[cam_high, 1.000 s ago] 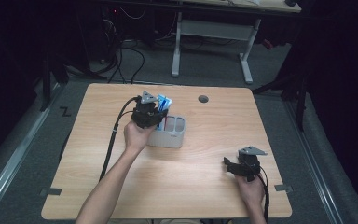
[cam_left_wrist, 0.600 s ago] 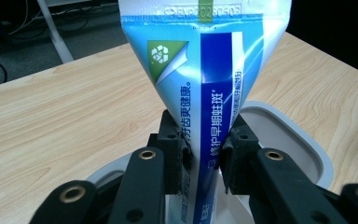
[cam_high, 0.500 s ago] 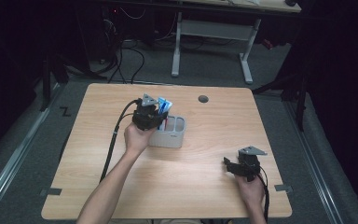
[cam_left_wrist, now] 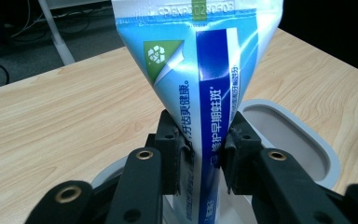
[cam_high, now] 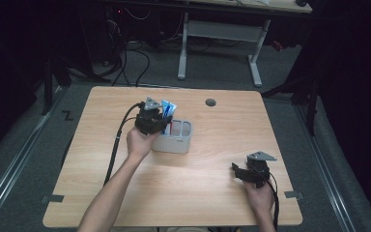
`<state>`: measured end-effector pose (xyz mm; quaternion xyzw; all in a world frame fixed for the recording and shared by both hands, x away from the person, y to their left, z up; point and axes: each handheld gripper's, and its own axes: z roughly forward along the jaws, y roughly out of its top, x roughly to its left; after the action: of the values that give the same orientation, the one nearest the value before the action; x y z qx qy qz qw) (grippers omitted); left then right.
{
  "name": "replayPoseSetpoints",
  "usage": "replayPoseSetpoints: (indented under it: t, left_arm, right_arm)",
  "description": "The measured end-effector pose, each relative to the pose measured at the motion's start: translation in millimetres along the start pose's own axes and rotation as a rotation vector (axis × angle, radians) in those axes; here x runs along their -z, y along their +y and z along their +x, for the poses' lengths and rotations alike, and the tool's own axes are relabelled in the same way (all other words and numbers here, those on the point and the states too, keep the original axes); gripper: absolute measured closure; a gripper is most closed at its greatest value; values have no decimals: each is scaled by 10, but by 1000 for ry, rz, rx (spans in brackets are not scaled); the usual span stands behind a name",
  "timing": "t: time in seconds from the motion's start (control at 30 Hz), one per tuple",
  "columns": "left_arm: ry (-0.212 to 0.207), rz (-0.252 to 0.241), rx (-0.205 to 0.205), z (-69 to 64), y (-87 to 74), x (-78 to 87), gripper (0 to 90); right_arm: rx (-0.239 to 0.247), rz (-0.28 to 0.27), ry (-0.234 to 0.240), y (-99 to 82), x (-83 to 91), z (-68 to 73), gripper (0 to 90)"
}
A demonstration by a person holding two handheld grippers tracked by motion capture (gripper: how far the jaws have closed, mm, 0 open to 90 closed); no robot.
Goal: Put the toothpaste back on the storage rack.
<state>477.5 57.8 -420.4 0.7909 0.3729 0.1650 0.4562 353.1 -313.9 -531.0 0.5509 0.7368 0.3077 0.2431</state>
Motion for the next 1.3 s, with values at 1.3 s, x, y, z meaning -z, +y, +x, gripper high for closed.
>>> replayPoseSetpoints:
  t: [1.3]
  left_arm:
    - [41,15,-15,84,5,126,430]
  right_arm:
    - [-3,0,-1,-2,2,4,288]
